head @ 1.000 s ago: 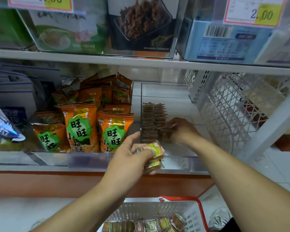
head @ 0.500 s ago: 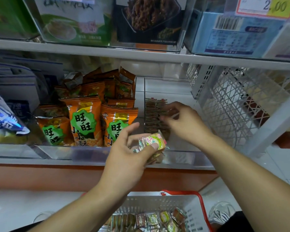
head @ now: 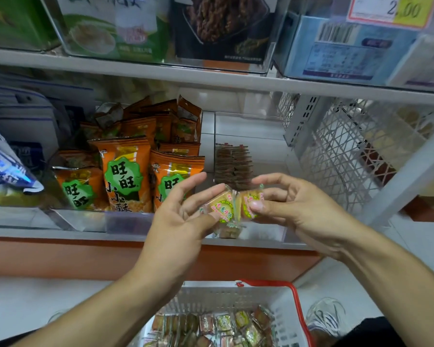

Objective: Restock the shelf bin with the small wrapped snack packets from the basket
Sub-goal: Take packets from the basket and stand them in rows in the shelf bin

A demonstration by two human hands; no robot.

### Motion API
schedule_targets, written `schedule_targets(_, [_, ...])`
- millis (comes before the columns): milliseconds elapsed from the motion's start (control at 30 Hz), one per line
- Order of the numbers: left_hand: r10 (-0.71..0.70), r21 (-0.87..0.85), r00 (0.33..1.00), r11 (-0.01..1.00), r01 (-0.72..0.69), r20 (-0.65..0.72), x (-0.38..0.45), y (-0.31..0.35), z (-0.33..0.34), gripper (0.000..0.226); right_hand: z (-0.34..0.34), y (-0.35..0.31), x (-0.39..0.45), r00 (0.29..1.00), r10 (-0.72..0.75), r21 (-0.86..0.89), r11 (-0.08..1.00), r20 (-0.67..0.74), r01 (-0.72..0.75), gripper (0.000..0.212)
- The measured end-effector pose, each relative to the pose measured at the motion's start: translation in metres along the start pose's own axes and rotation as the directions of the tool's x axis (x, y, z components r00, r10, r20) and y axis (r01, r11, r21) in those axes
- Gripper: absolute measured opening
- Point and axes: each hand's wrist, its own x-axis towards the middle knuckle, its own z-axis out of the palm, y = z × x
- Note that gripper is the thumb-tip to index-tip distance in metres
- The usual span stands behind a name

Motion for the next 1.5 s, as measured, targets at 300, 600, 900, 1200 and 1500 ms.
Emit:
schedule_targets(300, [-0.026,-0.065,0.998,0.997,0.030,0.064,0.004,-0.003,0.009,0.055,0.007,0.007,-0.002,0.994,0.036,-0.066,0.997,0.100,-0.030,0.039])
schedule_targets(600, [0.148,0.348,0.989,0.927,-0.141,0.007,-0.005,0.003,0.014,0.054,-0.013,0.001,0.022,0.998,0.011,-0.164,0.986,-0.059,-0.021,0.045])
schedule_targets(900, [0.033,0.587,0.999,0.810,-0.002,-0.042,-0.002,-0.012,0.024,0.073,-0.024,0.033,0.081,0.984,-0.083,-0.903,0.414,-0.158,-0.111,0.024])
schedule_targets(1200, [0.003,0.655,1.000,0.755,0.014,-0.025,-0.005,-0.014,0.028,0.076,-0.006,0.041,0.109,0.989,0.018,-0.935,0.324,-0.145,-0.143,0.087])
schedule_targets(1500, [0.002,0.662,1.000,0.750,-0.012,0.016,-0.006,-0.015,0.020,0.074,-0.008,0.044,0.105,0.989,-0.039,-0.951,0.281,-0.143,-0.127,0.074])
